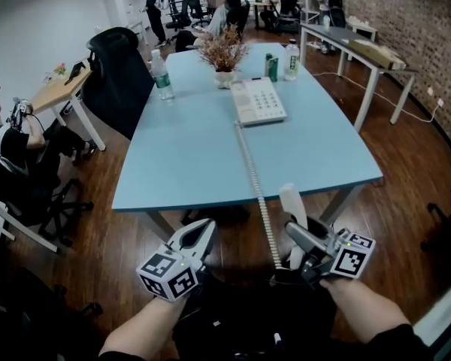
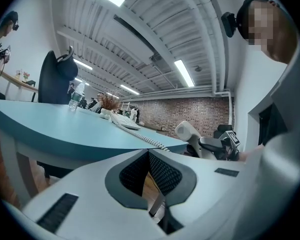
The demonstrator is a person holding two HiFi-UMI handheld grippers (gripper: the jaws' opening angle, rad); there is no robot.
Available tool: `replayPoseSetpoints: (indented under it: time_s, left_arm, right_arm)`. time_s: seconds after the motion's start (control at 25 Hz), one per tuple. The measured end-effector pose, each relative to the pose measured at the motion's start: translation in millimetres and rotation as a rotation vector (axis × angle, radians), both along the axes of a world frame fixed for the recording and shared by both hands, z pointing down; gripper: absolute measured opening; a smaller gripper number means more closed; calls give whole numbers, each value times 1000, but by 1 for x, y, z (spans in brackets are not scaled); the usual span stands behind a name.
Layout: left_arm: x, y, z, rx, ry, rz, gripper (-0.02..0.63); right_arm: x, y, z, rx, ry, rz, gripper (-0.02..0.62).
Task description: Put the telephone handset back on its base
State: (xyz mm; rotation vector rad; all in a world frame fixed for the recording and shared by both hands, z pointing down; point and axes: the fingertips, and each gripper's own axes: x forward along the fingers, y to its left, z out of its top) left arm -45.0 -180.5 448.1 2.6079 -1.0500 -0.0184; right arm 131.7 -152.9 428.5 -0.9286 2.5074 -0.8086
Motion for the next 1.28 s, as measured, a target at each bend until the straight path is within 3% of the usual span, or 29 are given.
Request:
replayPoseSetpoints:
  time_s: [0.36, 0.56, 0.68, 0.8, 0.96, 1.08, 1.28]
  left_arm:
    - [4, 1, -4, 14, -7, 8, -3]
    - [-1, -3, -9, 28, -1, -11, -3]
    - [-7, -7, -11, 20, 5, -20, -3]
    - [-12, -11, -12, 8, 28, -30, -3]
    - [-18, -15, -17, 4, 56, -35, -3]
    - [-14, -18, -34, 6, 98, -18, -3]
    - [-6, -26, -75, 81, 115, 0, -3]
  right_arm:
    - [1, 0, 1, -11, -4, 1, 233]
    - [2, -7, 5, -112, -61, 27, 232]
    - [2, -8, -7, -110, -16, 65, 233]
    - [2, -19, -38, -38, 65, 84, 233]
    - [-12, -74, -89, 44, 178, 52, 233]
    - [-26, -140, -117, 49, 219, 19, 233]
    - [-27, -266, -106, -78, 350, 124, 233]
